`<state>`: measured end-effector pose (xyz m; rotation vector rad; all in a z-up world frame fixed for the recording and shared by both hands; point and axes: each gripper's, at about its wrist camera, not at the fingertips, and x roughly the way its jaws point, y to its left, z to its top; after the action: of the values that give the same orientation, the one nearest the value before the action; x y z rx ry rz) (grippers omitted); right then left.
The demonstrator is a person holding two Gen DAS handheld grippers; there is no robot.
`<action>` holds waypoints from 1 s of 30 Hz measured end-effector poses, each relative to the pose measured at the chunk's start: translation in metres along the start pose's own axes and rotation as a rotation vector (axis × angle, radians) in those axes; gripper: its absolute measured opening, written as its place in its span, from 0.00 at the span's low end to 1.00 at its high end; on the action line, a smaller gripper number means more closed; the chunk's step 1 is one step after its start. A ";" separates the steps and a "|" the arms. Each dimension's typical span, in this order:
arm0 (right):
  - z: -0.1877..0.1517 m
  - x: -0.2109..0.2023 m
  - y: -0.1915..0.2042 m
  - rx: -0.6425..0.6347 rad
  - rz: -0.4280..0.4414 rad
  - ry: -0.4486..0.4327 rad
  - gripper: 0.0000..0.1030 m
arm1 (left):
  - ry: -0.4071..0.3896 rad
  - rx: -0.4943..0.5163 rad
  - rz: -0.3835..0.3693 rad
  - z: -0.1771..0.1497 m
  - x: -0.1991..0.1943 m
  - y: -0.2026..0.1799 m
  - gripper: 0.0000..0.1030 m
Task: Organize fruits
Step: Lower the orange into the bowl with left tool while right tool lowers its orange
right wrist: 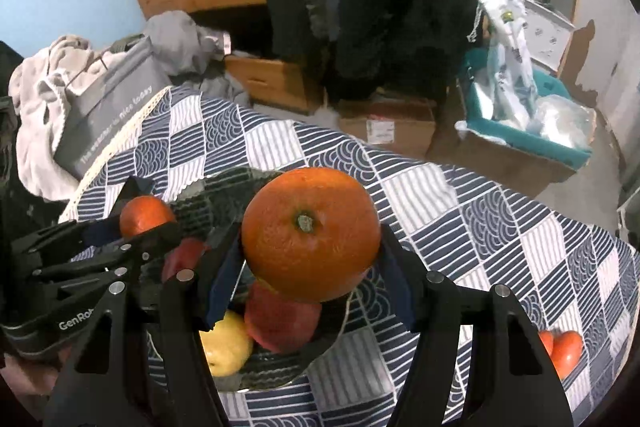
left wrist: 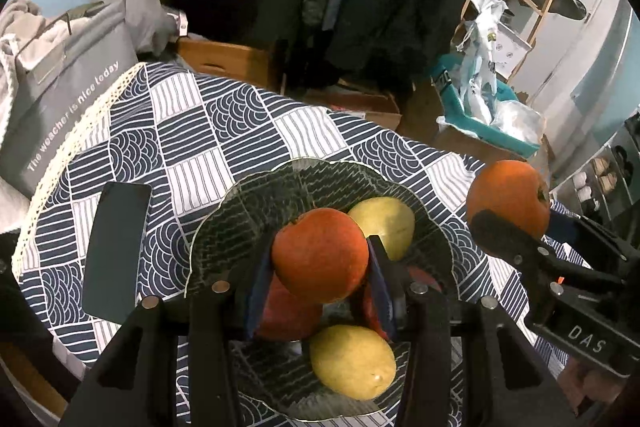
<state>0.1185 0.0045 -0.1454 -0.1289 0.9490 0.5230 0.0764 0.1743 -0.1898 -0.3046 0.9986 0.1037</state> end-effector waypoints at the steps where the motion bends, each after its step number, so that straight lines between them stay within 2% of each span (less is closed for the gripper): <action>1: 0.000 0.002 0.001 -0.001 0.001 0.004 0.63 | 0.004 -0.002 0.000 0.000 0.001 0.001 0.45; 4: 0.000 0.006 0.004 -0.004 0.006 0.014 0.63 | 0.006 -0.011 -0.005 0.001 0.004 0.005 0.45; 8: 0.000 0.010 0.007 -0.010 0.012 0.023 0.63 | -0.005 -0.014 -0.006 0.001 0.003 0.008 0.57; 18: -0.004 0.028 0.022 -0.035 0.048 0.076 0.63 | 0.007 -0.055 0.065 -0.008 -0.010 0.034 0.57; 30: -0.017 0.049 0.050 -0.071 0.114 0.163 0.64 | -0.002 -0.087 0.095 -0.012 -0.024 0.051 0.57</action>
<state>0.1052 0.0607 -0.1889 -0.1849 1.1017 0.6592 0.0420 0.2204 -0.1860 -0.3366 1.0085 0.2342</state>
